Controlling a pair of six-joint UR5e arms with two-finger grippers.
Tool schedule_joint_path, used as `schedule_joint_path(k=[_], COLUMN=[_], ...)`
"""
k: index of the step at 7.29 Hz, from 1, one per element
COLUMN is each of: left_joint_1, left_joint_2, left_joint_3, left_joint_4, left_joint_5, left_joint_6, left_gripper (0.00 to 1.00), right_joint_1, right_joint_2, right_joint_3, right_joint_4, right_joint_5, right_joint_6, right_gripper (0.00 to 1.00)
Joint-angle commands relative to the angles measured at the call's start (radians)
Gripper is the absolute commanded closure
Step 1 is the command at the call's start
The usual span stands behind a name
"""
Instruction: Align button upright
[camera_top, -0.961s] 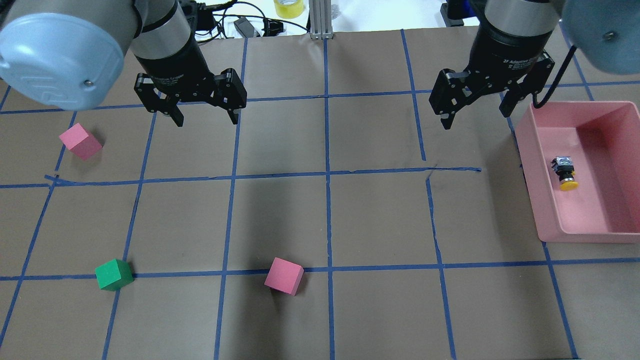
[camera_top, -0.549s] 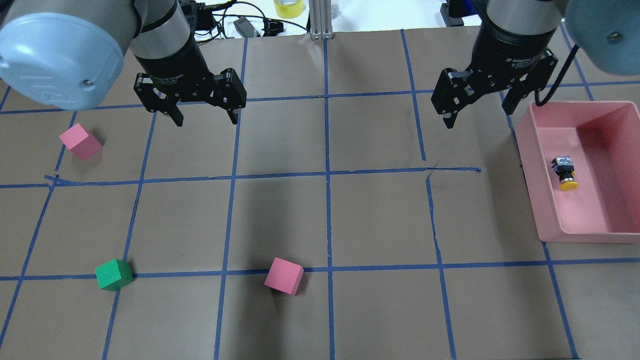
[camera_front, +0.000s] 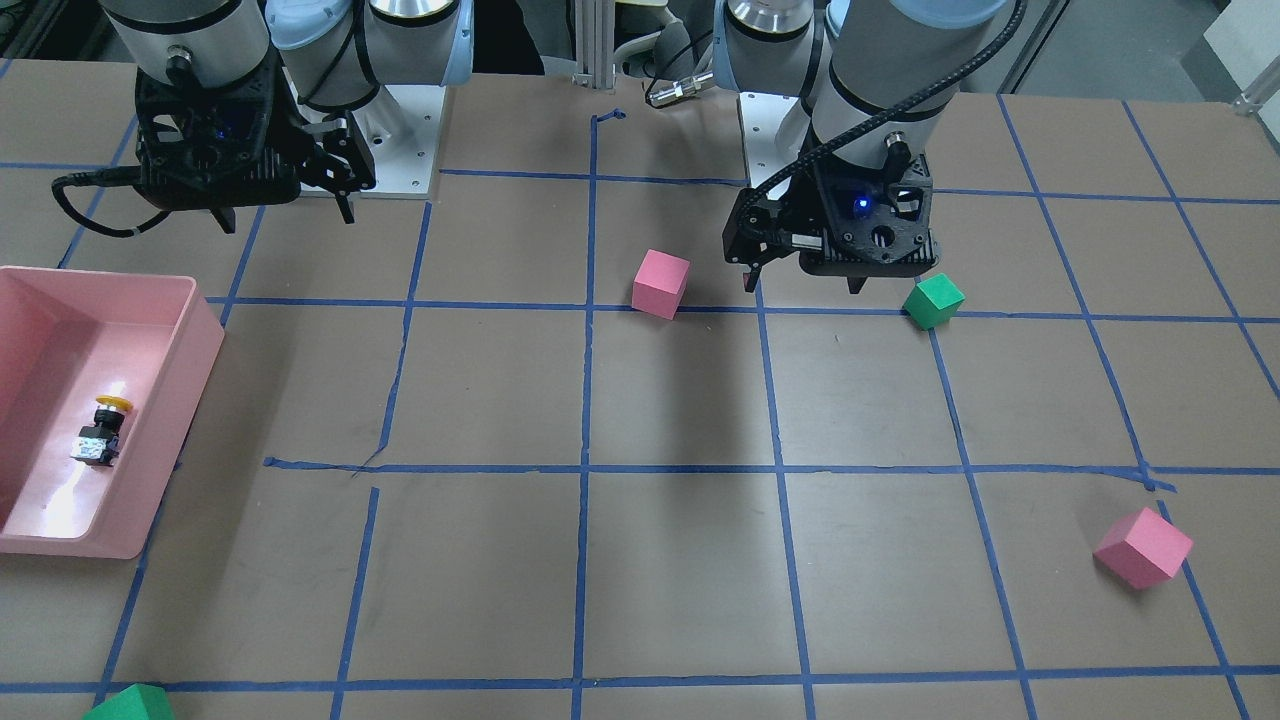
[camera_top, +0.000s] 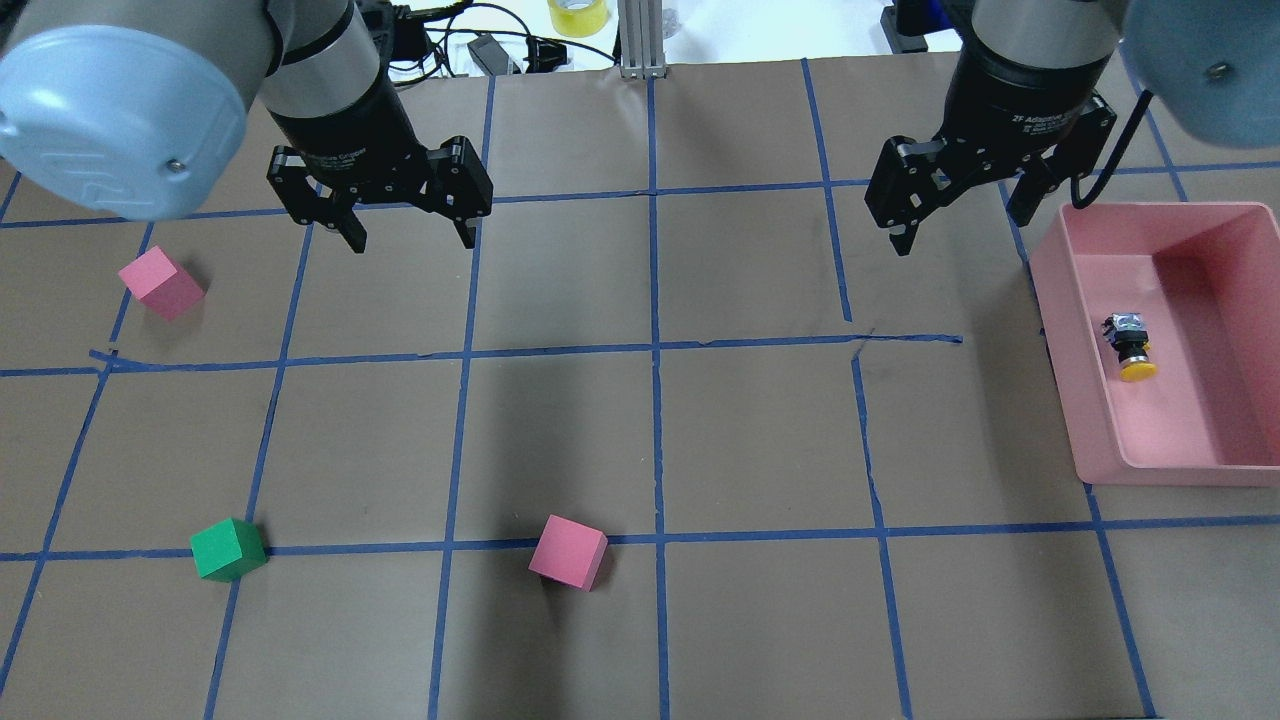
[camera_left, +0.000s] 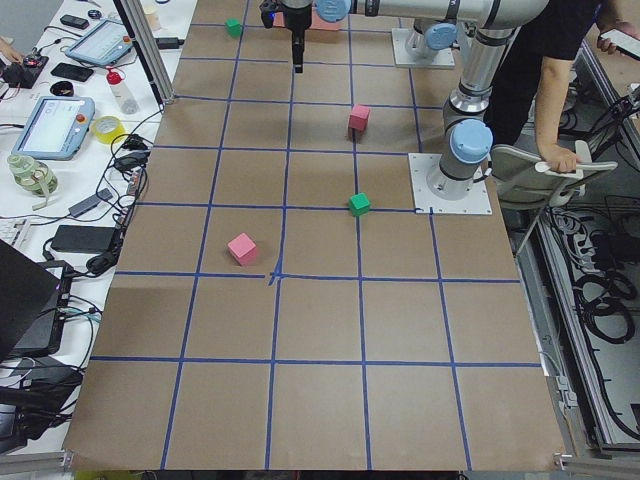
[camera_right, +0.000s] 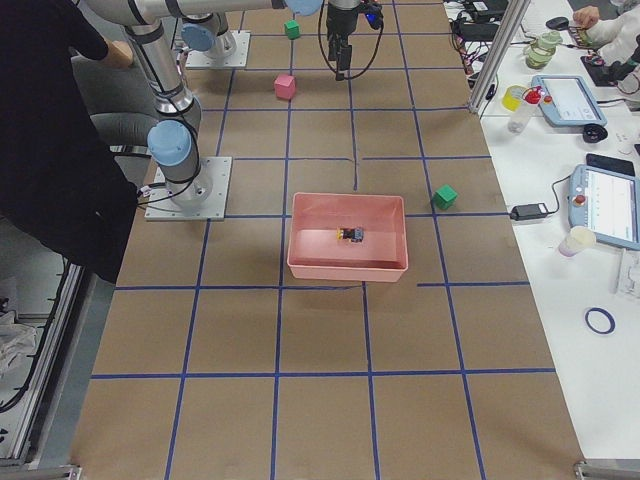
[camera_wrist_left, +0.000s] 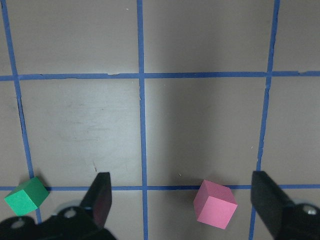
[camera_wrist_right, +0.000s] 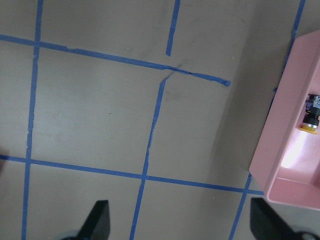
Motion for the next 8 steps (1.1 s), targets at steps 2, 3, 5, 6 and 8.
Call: schedule_joint_path(k=[2, 3, 5, 6, 8], left_joint_1=[-0.002, 0.0, 0.0, 0.0, 0.0], left_joint_2=[0.0, -0.001, -0.001, 0.001, 0.001], left_joint_3=[0.0, 0.0, 0.0, 0.0, 0.0], left_joint_4=[0.0, 0.0, 0.0, 0.0, 0.0], left_joint_5=[0.0, 0.0, 0.0, 0.0, 0.0], left_joint_6=[-0.002, -0.002, 0.0, 0.0, 0.0], left_gripper=[0.0, 0.0, 0.0, 0.0, 0.0], right_joint_1=[-0.056, -0.118, -0.325, -0.402, -0.516], right_joint_2=[0.006, 0.009, 0.058, 0.092, 0.159], right_joint_3=[0.005, 0.013, 0.016, 0.028, 0.145], right_joint_4=[-0.091, -0.099, -0.101, -0.146, -0.336], right_joint_5=[-0.041, -0.026, -0.027, -0.027, -0.026], right_joint_6=[0.001, -0.006, -0.008, -0.063, -0.196], right_gripper=[0.0, 0.0, 0.0, 0.0, 0.0])
